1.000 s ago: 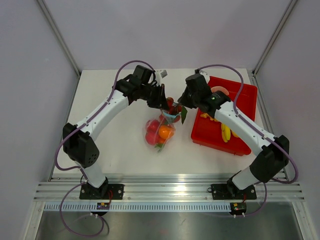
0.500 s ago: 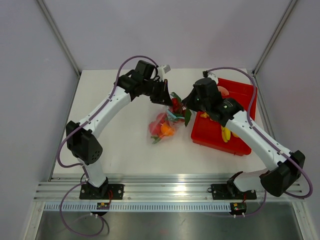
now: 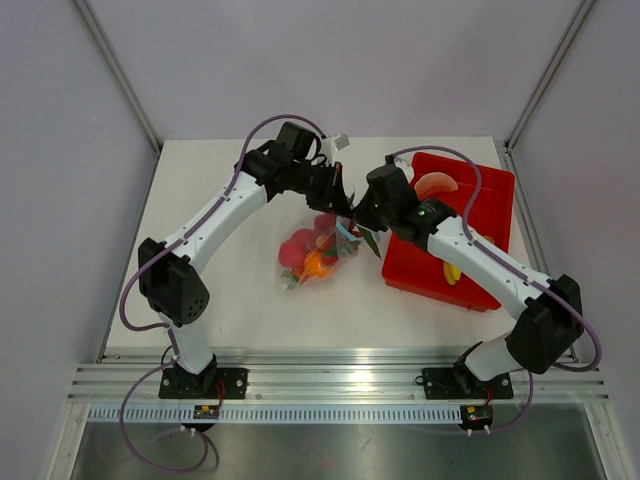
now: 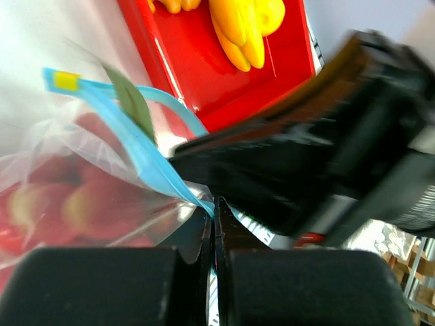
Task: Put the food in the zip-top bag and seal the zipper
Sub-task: Place the fake fruit in the zipper food storage bag.
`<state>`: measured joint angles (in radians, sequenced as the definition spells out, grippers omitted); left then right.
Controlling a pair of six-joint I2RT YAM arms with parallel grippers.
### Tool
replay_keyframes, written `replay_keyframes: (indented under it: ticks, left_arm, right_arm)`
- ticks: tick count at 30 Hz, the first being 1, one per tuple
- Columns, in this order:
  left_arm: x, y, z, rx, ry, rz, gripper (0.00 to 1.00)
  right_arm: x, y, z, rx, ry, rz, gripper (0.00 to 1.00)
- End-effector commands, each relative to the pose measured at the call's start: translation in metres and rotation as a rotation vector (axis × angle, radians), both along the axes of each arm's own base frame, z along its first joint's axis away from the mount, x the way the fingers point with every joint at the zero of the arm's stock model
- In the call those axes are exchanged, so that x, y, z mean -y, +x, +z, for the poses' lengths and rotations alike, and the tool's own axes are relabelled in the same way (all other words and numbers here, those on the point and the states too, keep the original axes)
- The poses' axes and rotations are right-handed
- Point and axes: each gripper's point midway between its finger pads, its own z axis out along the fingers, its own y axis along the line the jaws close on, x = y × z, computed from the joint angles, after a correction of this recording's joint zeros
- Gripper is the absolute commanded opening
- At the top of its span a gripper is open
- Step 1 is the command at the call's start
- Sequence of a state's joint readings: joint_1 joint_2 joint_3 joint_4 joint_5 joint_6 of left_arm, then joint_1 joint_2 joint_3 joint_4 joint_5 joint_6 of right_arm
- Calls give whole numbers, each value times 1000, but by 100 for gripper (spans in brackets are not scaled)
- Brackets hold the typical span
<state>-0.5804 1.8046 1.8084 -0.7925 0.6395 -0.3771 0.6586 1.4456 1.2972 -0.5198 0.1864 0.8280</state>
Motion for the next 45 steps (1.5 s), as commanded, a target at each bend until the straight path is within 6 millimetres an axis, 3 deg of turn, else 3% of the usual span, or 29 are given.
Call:
replay_keyframes:
  ticks: [1,8,16,19,23,25,27,35,37,41,45]
  left_arm:
    - [16,-6,40,79,-146,-76,0]
    - [15,-13,48,90,-169,-99,0]
    - [18,-15,45,70,-188,-110,0]
    - [20,-16,48,69,-205,-120,0]
    - [21,-18,55,68,-228,-124,0]
    - [21,-19,59,77,-234,-123,0]
    - [20,-18,58,79,-235,-118,0]
    - [10,-15,51,75,-227,-106,0]
    - [8,-18,48,68,-233,-119,0]
    - [5,-22,46,77,-229,-132,0]
    - [5,-22,47,81,-231,-135,0]
  right_arm:
    - [-28,7,-6,-13,71,31,0]
    - [-40,11,-17,-39,96,55,0]
    - [-44,5,-5,-24,143,83,0]
    - [-46,4,-17,-41,154,82,0]
    - [-55,-3,-55,-117,130,110,0]
    - [-56,-5,-58,-117,139,118,0]
    - [-53,-10,-53,-97,150,123,1]
    - [-12,-26,-5,-1,38,107,49]
    - [-1,-27,5,27,18,82,51]
    - [19,-42,49,128,62,57,58]
    - [44,-51,64,159,29,-4,57]
